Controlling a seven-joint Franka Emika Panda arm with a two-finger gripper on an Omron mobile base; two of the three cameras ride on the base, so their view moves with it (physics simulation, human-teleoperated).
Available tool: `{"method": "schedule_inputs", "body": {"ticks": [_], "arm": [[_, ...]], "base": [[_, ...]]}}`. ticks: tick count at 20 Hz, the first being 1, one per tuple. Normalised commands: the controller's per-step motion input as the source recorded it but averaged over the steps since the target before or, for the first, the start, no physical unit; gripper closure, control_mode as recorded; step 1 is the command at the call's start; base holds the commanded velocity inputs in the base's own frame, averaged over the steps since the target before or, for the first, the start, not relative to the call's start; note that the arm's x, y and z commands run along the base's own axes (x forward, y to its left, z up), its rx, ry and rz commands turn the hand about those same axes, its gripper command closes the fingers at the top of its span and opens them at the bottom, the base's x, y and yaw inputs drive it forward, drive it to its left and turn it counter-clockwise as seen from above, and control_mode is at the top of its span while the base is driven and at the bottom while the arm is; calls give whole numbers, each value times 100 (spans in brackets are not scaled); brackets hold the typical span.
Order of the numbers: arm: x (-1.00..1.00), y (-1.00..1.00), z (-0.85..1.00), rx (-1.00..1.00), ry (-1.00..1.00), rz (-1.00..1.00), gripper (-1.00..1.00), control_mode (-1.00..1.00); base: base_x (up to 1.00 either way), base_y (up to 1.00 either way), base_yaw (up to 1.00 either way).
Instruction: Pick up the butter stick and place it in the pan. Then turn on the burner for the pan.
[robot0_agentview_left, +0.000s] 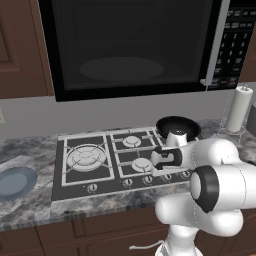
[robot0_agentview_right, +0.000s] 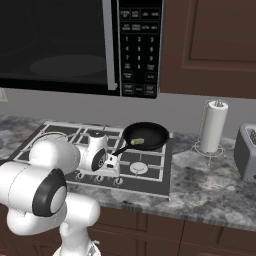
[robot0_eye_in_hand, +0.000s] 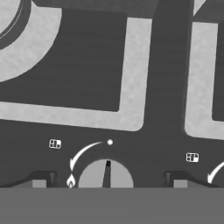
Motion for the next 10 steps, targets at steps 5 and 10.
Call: {"method": "schedule_inputs", "body": {"ticks": [5, 10], "arm": [[0, 0, -6, 0, 0, 0, 100, -100], [0, 0, 0, 0, 0, 0, 100, -100]], "base": [[0, 0, 0], [0, 0, 0]]}}
